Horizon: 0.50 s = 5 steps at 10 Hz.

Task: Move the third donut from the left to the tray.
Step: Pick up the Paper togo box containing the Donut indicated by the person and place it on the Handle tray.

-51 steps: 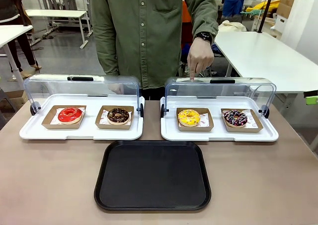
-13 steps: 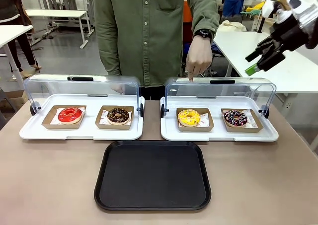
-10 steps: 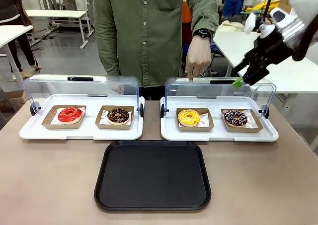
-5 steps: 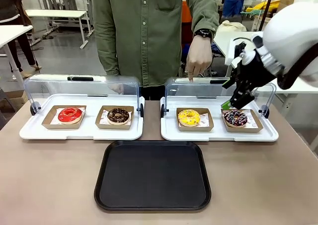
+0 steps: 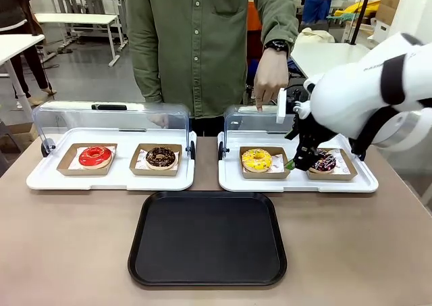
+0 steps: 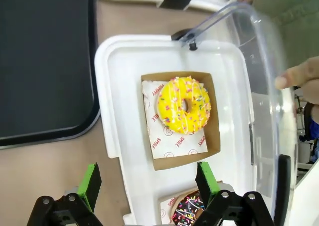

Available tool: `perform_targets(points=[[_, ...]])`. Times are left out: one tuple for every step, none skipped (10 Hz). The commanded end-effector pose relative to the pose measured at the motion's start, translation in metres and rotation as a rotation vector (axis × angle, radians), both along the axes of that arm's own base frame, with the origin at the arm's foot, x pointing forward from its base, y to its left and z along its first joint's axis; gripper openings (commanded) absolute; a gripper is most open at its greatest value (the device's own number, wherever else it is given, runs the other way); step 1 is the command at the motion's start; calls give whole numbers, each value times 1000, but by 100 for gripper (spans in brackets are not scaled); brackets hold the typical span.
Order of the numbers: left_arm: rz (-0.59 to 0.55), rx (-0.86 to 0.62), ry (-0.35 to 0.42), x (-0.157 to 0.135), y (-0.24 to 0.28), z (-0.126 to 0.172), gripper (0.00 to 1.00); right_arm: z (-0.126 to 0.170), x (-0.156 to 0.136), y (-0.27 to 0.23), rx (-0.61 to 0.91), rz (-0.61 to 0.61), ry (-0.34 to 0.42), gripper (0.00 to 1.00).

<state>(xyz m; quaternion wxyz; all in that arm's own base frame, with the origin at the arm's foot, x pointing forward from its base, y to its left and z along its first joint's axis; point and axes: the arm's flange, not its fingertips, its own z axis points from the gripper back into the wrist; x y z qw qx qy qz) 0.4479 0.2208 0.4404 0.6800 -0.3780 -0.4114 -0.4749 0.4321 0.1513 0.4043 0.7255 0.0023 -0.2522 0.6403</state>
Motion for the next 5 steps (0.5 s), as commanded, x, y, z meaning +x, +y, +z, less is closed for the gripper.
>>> perform_targets(points=[[-4,3,3,-1,-1,1,100,-9,21,16,-85,-29,3,100],[-4,3,3,-1,-1,1,100,-15,28,21,-102,-8,10,100],[-4,3,3,-1,-1,1,100,-23,36,23,-131,3,0,100],[-4,3,3,-1,-1,1,100,-32,40,27,-151,12,4,100],[-4,3,3,-1,-1,1,100,-41,44,28,-168,13,9,100]])
